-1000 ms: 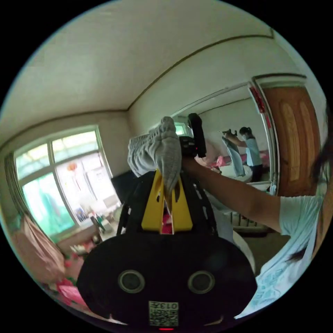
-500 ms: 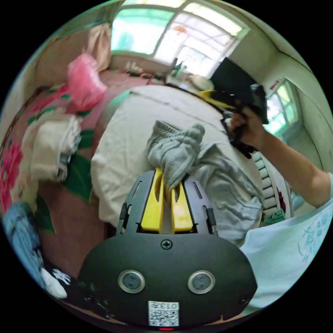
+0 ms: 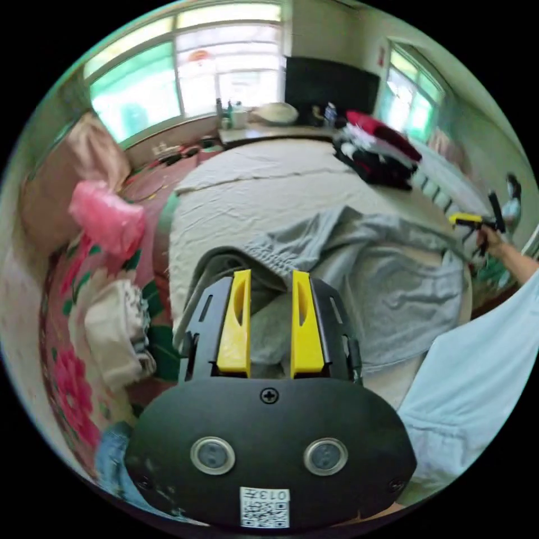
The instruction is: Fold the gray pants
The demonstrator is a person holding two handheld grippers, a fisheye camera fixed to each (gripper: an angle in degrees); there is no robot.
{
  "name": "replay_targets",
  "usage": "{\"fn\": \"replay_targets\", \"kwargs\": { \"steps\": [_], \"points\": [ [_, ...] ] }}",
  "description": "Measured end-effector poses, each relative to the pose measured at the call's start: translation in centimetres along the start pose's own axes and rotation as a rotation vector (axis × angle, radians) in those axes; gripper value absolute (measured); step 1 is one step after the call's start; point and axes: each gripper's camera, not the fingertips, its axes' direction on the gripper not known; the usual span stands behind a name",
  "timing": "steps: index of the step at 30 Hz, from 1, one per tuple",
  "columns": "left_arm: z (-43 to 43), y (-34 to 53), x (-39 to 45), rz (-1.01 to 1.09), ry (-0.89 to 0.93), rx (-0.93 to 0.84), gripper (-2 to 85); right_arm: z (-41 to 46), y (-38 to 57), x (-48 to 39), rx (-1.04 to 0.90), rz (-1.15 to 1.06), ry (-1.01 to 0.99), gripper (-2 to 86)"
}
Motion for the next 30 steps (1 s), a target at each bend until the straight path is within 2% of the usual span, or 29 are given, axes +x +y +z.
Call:
{"fn": "replay_targets", "kwargs": {
  "steps": [2, 5, 7, 10, 12, 15, 22, 28, 30],
  "points": [
    [4.2, -3.0, 2.2, 0.146, -0.004, -0.082, 12.8, 1.2, 2.5, 0.0, -0.074, 0.000, 0.054, 8.6],
    [9.3, -5.1, 3.4, 0.242, 0.006, -0.218, 12.5, 3.6, 4.5, -0.5, -0.139, 0.004, 0.108, 9.6],
    [11.2, -5.7, 3.2, 0.264, -0.038, -0.267, 10.7, 4.9, 4.7, -0.5, -0.157, 0.027, 0.107, 10.0],
    [12.1, -7.0, 1.7, 0.229, 0.008, -0.300, 8.2, 6.8, 4.1, -1.3, -0.178, -0.001, 0.092, 8.9],
    [11.8, -7.7, 1.0, 0.225, 0.014, -0.309, 6.8, 7.9, 3.5, -2.3, -0.215, -0.046, 0.037, 4.4],
    [9.8, -8.8, -0.4, 0.214, -0.022, -0.268, 5.6, 7.1, 2.0, -3.7, -0.269, -0.079, 0.091, 2.3],
    [2.3, -10.7, -9.2, 0.027, -0.007, -0.074, 5.1, 0.5, -2.5, -7.0, -0.106, -0.212, 0.305, 1.4],
    [4.6, -14.5, -16.5, -0.119, -0.025, -0.093, 5.4, 3.3, -11.4, -6.5, -0.088, -0.170, 0.314, 2.5],
    [6.7, -15.0, -18.4, -0.205, -0.033, -0.116, 5.8, 5.8, -14.0, -5.3, -0.113, -0.074, 0.291, 4.4]
  ]
}}
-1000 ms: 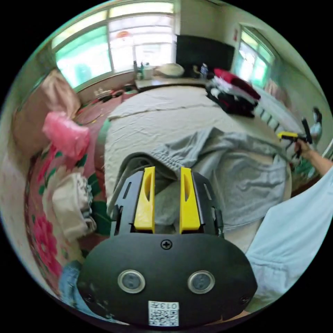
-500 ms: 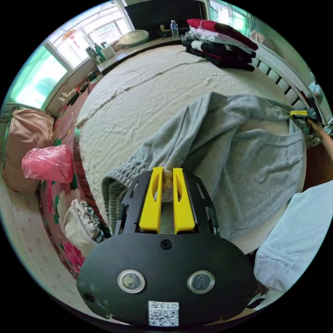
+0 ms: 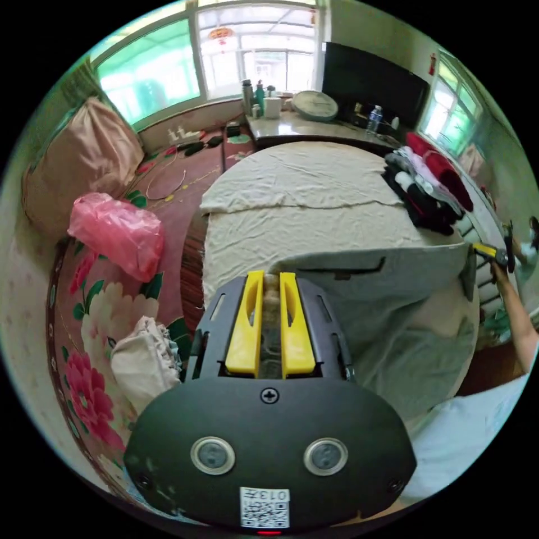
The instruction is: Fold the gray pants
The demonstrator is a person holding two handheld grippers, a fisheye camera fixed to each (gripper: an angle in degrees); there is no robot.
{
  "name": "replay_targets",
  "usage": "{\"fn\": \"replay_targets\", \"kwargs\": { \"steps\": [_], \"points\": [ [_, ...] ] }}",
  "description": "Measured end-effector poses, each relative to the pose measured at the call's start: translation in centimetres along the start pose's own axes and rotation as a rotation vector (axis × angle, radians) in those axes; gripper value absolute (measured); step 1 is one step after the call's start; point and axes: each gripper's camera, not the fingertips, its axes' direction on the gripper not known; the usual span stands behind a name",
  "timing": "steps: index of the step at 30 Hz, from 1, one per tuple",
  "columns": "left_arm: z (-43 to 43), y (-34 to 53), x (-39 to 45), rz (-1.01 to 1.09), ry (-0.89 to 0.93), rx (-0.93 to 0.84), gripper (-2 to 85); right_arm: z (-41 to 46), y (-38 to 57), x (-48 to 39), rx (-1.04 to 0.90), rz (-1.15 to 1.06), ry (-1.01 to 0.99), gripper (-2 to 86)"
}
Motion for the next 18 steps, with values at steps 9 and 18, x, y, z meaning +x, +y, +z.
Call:
{"fn": "replay_targets", "kwargs": {
  "steps": [9, 18],
  "points": [
    [1.9, 5.8, -5.5, -0.215, 0.083, 0.048, 10.0, -2.3, 8.4, 1.9, 0.116, 0.164, -0.086, 11.7],
    [3.2, 16.8, 8.2, 0.324, 0.120, -0.085, 13.2, 3.0, 18.5, -5.7, 0.085, 0.002, -0.147, 10.8]
  ]
}}
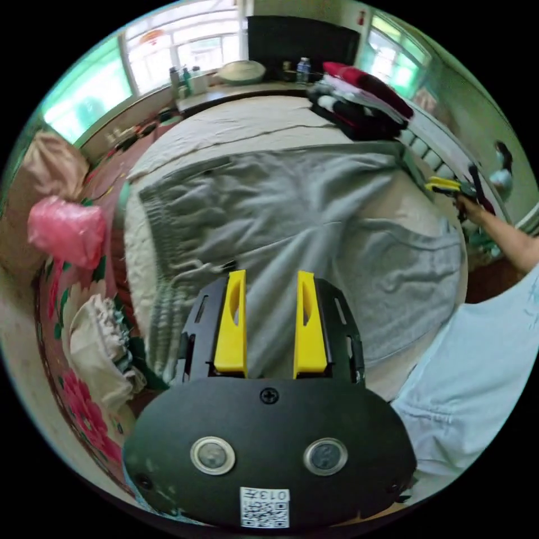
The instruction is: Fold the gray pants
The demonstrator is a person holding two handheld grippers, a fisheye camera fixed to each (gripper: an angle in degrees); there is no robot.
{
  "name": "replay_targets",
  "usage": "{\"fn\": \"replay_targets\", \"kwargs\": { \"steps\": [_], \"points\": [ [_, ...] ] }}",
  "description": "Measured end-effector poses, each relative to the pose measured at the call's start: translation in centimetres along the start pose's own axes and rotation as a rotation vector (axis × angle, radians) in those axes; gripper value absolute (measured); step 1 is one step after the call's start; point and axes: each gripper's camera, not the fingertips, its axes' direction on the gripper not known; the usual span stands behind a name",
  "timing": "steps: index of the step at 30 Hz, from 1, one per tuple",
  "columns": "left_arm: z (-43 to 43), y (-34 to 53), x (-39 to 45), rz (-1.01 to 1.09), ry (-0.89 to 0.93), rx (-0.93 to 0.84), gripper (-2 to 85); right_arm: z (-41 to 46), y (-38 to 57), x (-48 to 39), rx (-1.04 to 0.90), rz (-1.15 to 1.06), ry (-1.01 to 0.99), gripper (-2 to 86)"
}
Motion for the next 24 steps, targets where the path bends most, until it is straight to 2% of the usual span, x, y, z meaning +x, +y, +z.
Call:
{"fn": "replay_targets", "kwargs": {
  "steps": [3, 6, 11, 14, 16, 21, 24],
  "points": [
    [2.0, -3.3, 5.1, 0.142, 0.040, 0.018, 13.3, 1.5, 0.7, 0.7, -0.090, 0.019, 0.010, 5.1],
    [4.0, -7.5, 10.0, 0.280, 0.043, 0.034, 13.4, 0.0, 1.1, 2.3, -0.059, 0.089, 0.013, 2.5],
    [8.5, -12.8, 15.3, 0.460, 0.003, -0.089, 10.3, -4.5, 1.2, 5.0, -0.020, 0.111, 0.044, 1.7],
    [9.5, -13.7, 15.7, 0.520, -0.051, -0.174, 3.8, -8.1, 1.2, 8.6, -0.008, 0.139, -0.039, 1.5],
    [8.7, -13.8, 15.0, 0.537, -0.017, -0.176, 2.0, -10.1, 1.0, 11.0, 0.001, 0.147, -0.065, 1.5],
    [2.7, -13.1, 11.3, 0.547, 0.123, -0.054, 0.7, -14.9, -0.2, 17.5, -0.010, 0.096, -0.166, 1.6],
    [0.0, -11.7, 8.9, 0.544, 0.233, 0.015, 0.6, -15.0, -0.9, 19.8, -0.044, 0.038, -0.125, 1.8]
  ]
}}
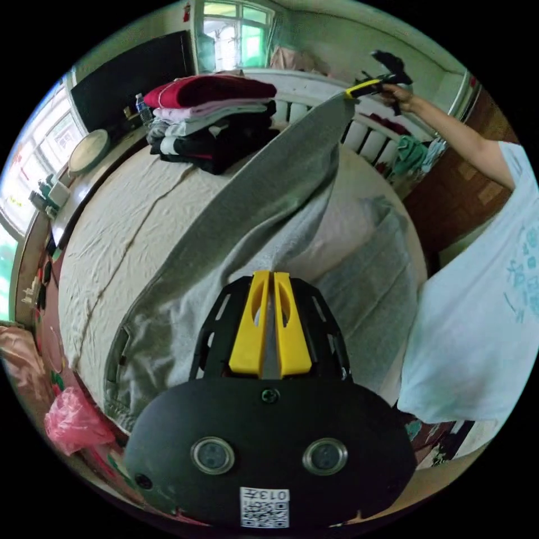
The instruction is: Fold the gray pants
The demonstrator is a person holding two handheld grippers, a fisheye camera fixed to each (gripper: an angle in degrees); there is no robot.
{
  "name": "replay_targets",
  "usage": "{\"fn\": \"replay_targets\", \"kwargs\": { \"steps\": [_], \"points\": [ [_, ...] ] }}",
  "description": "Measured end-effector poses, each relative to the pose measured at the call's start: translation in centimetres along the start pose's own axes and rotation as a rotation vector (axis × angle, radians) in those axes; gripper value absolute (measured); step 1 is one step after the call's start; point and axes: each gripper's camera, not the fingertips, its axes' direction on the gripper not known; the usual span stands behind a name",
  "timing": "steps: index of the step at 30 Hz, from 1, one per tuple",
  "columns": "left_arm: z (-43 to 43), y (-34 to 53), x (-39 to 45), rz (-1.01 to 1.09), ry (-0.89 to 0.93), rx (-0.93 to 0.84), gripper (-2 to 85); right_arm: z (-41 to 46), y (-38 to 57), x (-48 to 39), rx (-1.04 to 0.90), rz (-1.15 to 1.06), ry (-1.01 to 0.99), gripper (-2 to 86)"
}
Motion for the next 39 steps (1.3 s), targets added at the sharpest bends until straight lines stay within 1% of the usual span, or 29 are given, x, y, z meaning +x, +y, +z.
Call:
{"fn": "replay_targets", "kwargs": {
  "steps": [2, 4, 5, 7, 9, 10, 12, 14, 16, 17, 18, 20, 21, 23, 24, 26, 27, 29, 31, 34, 36, 37, 39],
  "points": [
    [0.2, 1.4, -0.7, -0.074, 0.011, 0.047, 0.7, 1.7, -0.3, 1.3, -0.037, -0.015, 0.013, 2.1],
    [1.6, 1.6, -0.4, -0.106, 0.021, 0.036, 0.9, 3.9, -0.3, 2.7, -0.035, -0.002, 0.004, 2.5],
    [2.7, 1.5, 0.2, -0.109, 0.033, 0.025, 1.1, 5.6, -0.3, 3.8, -0.043, 0.040, -0.021, 2.8],
    [4.8, 1.1, 1.3, -0.101, 0.034, -0.041, 1.7, 8.7, -0.3, 5.2, -0.100, 0.116, -0.020, 3.8],
    [6.6, 1.1, 2.2, -0.115, 0.015, -0.110, 2.8, 12.7, 0.5, 6.8, -0.181, 0.220, 0.064, 7.0],
    [7.0, 1.3, 2.6, -0.120, 0.019, -0.120, 4.5, 13.2, 0.8, 7.2, -0.182, 0.256, 0.076, 8.1],
    [6.2, 1.6, 2.6, -0.152, 0.045, -0.084, 8.2, 13.8, 2.0, 8.9, -0.160, 0.376, 0.057, 9.8],
    [3.5, 2.7, 2.2, -0.210, 0.048, -0.041, 12.9, 12.5, 2.8, 9.4, -0.111, 0.446, 0.075, 9.8],
    [0.8, 4.6, 2.0, -0.251, -0.009, -0.009, 13.1, 10.1, 3.5, 7.9, -0.002, 0.402, 0.059, 9.8],
    [-1.0, 6.4, 1.6, -0.303, -0.071, -0.005, 13.0, 8.5, 4.2, 5.9, 0.073, 0.319, 0.005, 9.8],
    [-1.9, 7.5, 1.4, -0.337, -0.105, -0.004, 12.9, 7.5, 5.0, 3.2, 0.105, 0.212, -0.089, 9.8],
    [-5.6, 13.3, 0.1, -0.543, -0.239, 0.023, 13.0, 6.9, 7.1, -1.0, 0.073, 0.108, -0.166, 9.8],
    [-6.5, 15.0, -0.2, -0.610, -0.275, 0.023, 13.1, 6.8, 9.2, -3.8, 0.057, 0.088, -0.137, 9.9],
    [-9.6, 22.3, -1.0, -0.881, -0.390, 0.049, 13.8, 6.8, 12.9, -7.4, 0.058, 0.088, -0.090, 10.3],
    [-10.2, 24.1, -1.1, -0.943, -0.406, 0.051, 14.2, 7.0, 15.5, -9.0, 0.056, 0.143, -0.068, 10.9],
    [-11.3, 30.0, -1.2, -1.129, -0.423, 0.060, 15.9, 7.9, 18.8, -11.2, 0.049, 0.201, -0.095, 11.7],
    [-11.3, 31.0, -1.3, -1.158, -0.404, 0.062, 16.4, 8.8, 20.6, -12.7, 0.020, 0.242, -0.087, 12.2],
    [-10.5, 33.8, -1.7, -1.243, -0.292, 0.091, 17.5, 10.1, 22.1, -15.1, -0.036, 0.243, -0.089, 12.6],
    [-10.0, 34.1, -1.8, -1.257, -0.243, 0.116, 17.9, 11.2, 22.6, -17.4, -0.098, 0.222, -0.037, 12.8],
    [-9.0, 33.4, -2.1, -1.247, -0.228, 0.091, 18.3, 12.3, 22.7, -19.8, -0.150, 0.200, 0.001, 12.7],
    [-8.6, 33.0, -2.3, -1.234, -0.204, 0.071, 16.9, 13.7, 22.3, -20.4, -0.206, 0.228, -0.007, 11.2],
    [-8.3, 32.7, -2.5, -1.214, -0.169, 0.067, 14.6, 13.9, 22.1, -20.5, -0.211, 0.245, -0.013, 10.6],
    [-8.4, 32.0, -2.6, -1.210, -0.199, 0.023, 11.0, 14.2, 21.1, -21.0, -0.230, 0.245, 0.035, 5.8]
  ]
}}
